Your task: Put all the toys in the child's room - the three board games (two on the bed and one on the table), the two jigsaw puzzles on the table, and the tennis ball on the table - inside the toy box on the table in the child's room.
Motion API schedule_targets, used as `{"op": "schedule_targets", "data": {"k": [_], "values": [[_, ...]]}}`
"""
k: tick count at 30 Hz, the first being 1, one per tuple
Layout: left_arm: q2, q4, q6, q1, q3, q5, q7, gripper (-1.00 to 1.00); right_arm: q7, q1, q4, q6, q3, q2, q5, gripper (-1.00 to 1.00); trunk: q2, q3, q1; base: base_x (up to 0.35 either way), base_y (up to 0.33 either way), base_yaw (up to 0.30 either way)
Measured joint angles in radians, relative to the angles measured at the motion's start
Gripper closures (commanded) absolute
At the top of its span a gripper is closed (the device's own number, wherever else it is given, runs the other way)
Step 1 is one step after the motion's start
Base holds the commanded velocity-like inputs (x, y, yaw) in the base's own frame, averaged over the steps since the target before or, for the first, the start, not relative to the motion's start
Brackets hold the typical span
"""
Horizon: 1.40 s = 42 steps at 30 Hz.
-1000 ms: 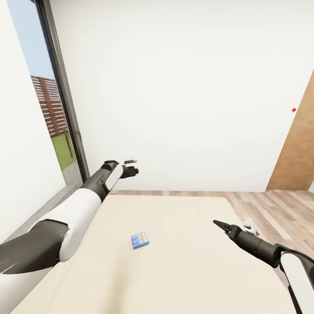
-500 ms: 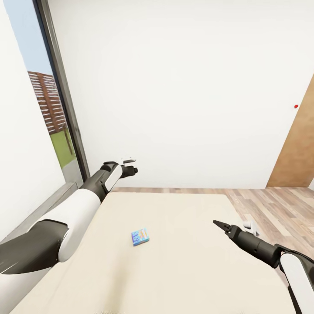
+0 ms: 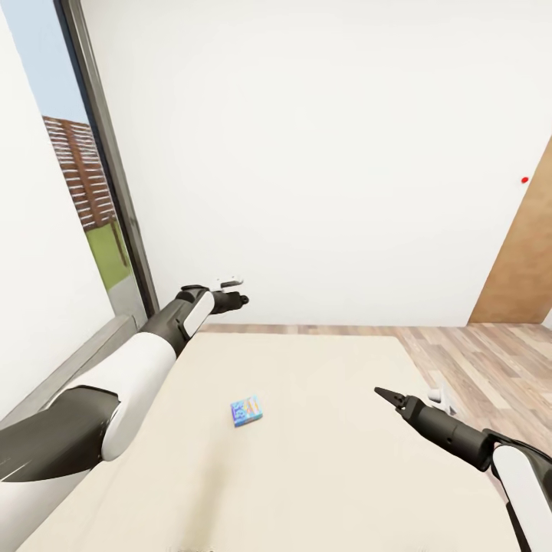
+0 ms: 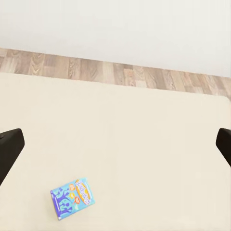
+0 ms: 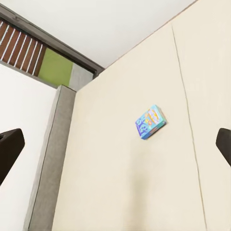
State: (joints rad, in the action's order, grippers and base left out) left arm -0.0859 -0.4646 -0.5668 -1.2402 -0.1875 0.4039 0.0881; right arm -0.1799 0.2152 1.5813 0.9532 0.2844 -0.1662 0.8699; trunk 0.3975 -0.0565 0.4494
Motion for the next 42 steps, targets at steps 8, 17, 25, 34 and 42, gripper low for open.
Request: {"op": "schedule_targets", "data": {"k": [8, 17, 25, 34, 42], "values": [[0.000, 0.000, 0.001, 0.002, 0.000, -0.002, -0.005, -1.00, 0.001, 0.000, 0.000, 0.000, -0.004, 0.001, 0.000, -1.00, 0.000, -0.013, 0.000, 0.000, 0.000, 0.000], [0.001, -0.001, 0.000, 0.005, 0.002, -0.002, -0.007, -1.00, 0.006, 0.000, -0.001, -0.001, -0.008, 0.004, -0.001, -1.00, 0.000, -0.028, 0.000, 0.000, 0.000, 0.000], [0.000, -0.014, -0.010, 0.005, -0.005, -0.002, -0.008, -1.00, 0.006, -0.001, -0.005, -0.002, -0.007, 0.006, -0.003, -1.00, 0.000, -0.041, 0.000, 0.000, 0.000, 0.000], [0.000, -0.014, -0.020, 0.009, -0.006, -0.003, -0.008, -1.00, 0.006, -0.006, -0.007, -0.003, -0.003, 0.000, -0.003, -1.00, 0.000, -0.056, 0.000, 0.000, 0.000, 0.000], [0.004, -0.010, -0.019, 0.011, -0.005, -0.001, -0.007, -1.00, 0.005, -0.006, -0.008, -0.002, -0.002, -0.001, -0.003, -1.00, 0.000, -0.069, 0.000, 0.000, 0.000, 0.000]]}}
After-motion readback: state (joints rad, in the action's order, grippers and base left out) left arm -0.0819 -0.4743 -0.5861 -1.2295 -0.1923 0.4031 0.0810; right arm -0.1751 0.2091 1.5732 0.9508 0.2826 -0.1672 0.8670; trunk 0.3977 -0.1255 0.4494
